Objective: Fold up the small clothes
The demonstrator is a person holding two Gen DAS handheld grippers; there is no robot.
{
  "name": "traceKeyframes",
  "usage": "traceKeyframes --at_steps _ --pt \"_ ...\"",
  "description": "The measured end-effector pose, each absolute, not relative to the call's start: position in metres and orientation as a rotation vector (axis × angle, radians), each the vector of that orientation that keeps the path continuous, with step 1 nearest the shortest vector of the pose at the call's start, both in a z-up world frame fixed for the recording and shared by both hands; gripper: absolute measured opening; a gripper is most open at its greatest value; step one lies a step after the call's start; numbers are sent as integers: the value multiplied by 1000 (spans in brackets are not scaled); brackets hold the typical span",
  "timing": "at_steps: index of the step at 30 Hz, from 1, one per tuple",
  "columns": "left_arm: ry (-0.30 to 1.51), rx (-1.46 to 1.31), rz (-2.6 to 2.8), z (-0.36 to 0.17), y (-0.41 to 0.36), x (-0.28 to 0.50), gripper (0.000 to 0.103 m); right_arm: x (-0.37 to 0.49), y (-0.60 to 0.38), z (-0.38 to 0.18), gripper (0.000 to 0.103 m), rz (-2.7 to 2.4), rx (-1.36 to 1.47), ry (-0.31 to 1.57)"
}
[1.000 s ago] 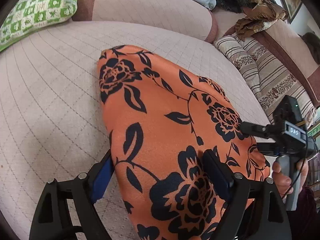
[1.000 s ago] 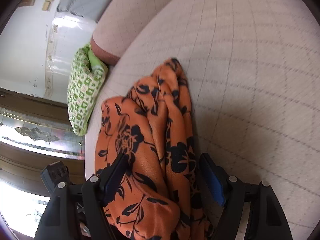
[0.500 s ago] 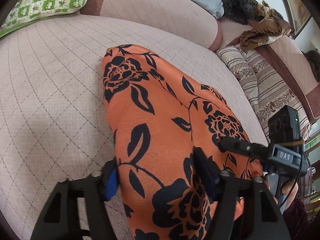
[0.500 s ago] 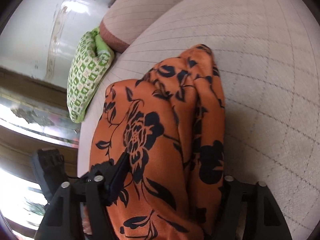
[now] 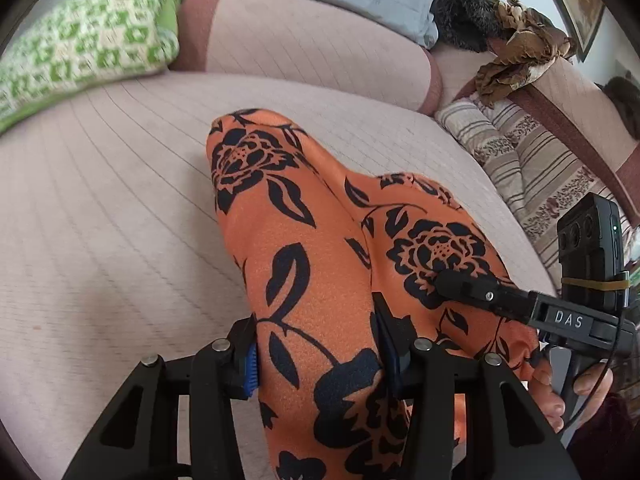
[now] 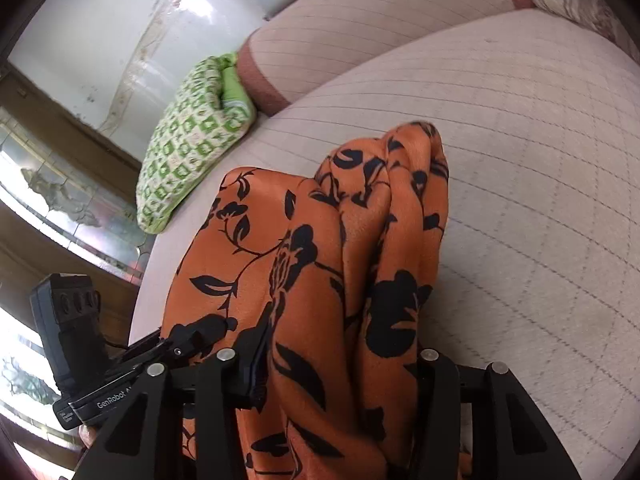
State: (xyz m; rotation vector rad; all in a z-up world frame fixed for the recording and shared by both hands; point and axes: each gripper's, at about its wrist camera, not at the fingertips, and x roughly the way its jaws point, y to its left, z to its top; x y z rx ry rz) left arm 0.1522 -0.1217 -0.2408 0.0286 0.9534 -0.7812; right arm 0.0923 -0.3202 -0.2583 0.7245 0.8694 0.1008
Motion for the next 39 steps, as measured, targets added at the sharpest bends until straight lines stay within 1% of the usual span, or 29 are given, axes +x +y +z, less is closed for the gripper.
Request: traceKeyframes --at_steps 9,20,31,39 --pt "863 32 -679 -215 -69 143 48 105 -269 -241 48 184 646 825" --pt "837 17 -597 -207 -26 148 48 106 -256 -234 48 228 621 799" --pt "852 -1 -558 -210 -7 150 48 107 -258 -235 48 257 607 815" --pt "867 0 -550 -214 -8 151 48 112 -256 -236 48 257 596 836"
